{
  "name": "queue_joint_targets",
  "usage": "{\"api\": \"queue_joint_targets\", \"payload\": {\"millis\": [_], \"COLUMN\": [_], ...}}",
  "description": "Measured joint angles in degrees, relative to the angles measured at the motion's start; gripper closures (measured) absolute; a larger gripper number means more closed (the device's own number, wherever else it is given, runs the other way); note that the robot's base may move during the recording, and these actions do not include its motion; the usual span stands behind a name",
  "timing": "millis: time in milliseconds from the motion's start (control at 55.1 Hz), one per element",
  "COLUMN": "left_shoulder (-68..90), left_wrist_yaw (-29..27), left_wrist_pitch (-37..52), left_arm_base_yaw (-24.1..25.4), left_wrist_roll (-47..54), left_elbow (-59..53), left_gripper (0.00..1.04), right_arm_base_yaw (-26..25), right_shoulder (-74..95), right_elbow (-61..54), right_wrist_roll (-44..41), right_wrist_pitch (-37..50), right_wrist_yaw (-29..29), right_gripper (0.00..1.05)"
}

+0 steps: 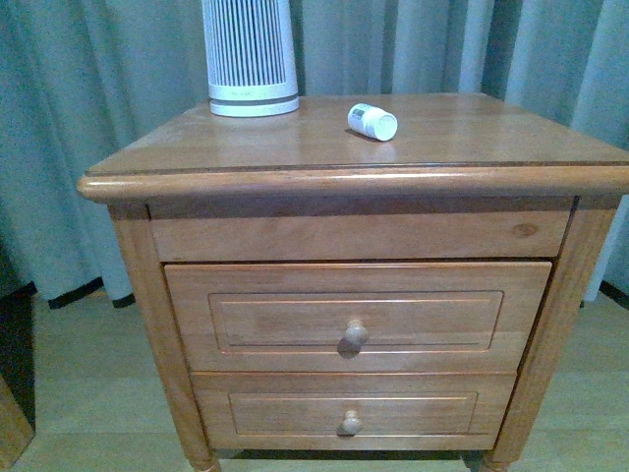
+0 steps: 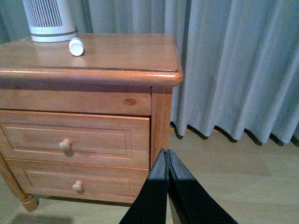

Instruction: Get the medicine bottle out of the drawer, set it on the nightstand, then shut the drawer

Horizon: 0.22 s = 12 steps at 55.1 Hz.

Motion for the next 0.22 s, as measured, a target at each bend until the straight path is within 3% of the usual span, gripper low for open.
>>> {"api": "queue_joint_targets", "payload": {"millis": [218], "left_shoulder": [0.0], "left_wrist_yaw": [0.0], "left_wrist_pitch": [0.0], "left_arm_base_yaw": [0.0], "left_wrist_roll": [0.0], "left_elbow": [0.0], "left_gripper": [0.06], "right_arm_base_yaw": [0.0], "right_shoulder": [-2.4], "right_elbow": [-2.3], "right_wrist_roll": [0.0], "right_wrist_pitch": [0.0], "right_wrist_yaw": [0.1], "right_gripper": [1.01]}}
